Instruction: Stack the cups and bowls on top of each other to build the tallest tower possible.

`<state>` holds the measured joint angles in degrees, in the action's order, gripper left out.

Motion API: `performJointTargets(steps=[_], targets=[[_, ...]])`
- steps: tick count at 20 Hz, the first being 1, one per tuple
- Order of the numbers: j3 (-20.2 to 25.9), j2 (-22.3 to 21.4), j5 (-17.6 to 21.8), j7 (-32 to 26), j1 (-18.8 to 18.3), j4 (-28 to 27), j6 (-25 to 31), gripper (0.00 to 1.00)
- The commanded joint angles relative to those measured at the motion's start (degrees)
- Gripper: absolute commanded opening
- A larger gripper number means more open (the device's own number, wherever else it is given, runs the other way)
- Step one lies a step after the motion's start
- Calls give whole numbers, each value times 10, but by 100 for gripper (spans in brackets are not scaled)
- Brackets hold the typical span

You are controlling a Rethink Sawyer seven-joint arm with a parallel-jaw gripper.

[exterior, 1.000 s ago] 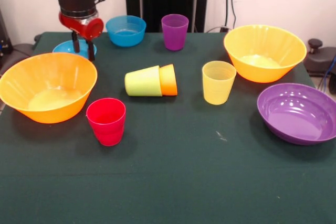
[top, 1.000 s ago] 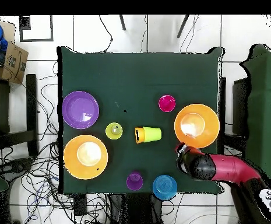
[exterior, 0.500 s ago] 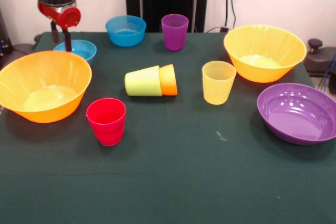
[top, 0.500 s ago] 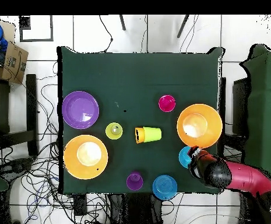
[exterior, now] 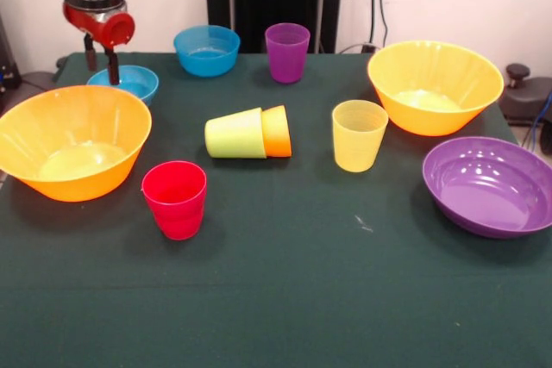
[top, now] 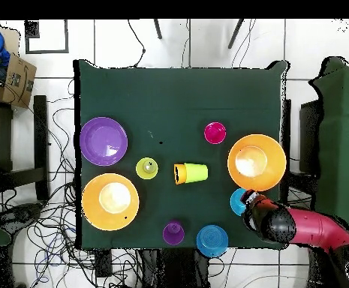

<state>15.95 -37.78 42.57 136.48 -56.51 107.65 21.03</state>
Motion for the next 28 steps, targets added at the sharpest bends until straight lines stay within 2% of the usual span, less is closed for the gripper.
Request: performJointTargets(steps=[1, 14, 19, 28], targets=[[47, 24, 40, -71, 33, 0, -16, 100], [26, 46, 33, -20, 77, -13, -45, 100], [31, 54, 20, -16, 79, -12, -53, 100], [-11, 89, 20, 24, 124, -33, -97, 100]])
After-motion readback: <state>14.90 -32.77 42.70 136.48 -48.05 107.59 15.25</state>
